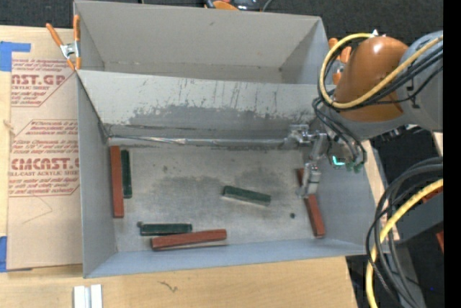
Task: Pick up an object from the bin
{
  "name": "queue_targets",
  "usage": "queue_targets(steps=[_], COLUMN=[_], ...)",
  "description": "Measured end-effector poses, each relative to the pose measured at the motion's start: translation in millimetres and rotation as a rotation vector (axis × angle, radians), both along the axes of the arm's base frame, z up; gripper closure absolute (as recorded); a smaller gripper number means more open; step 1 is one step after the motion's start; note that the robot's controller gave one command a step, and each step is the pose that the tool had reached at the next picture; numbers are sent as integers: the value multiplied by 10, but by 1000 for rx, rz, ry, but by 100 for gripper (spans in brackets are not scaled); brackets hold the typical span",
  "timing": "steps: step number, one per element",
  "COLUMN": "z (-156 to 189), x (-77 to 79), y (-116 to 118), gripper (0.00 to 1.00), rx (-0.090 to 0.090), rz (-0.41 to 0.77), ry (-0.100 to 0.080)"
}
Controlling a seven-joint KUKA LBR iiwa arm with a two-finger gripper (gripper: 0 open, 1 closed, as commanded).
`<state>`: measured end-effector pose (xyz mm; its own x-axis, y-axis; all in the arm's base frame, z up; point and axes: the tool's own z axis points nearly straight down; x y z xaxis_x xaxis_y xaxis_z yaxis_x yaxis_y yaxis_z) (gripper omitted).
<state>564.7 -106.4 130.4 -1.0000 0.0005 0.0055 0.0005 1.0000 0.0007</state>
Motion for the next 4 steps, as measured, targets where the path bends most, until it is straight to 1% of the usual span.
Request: queue_targets(steps=[1, 2, 3, 4], z=[-643, -609, -609, -605], x=[-124, -104, -105, 19], y=[433, 402, 401, 918], gripper=[0, 100, 0, 0], rx=[3, -1, -1, 2], rz=[-38, -40, -40, -11], ry=[0, -6, -6, -9])
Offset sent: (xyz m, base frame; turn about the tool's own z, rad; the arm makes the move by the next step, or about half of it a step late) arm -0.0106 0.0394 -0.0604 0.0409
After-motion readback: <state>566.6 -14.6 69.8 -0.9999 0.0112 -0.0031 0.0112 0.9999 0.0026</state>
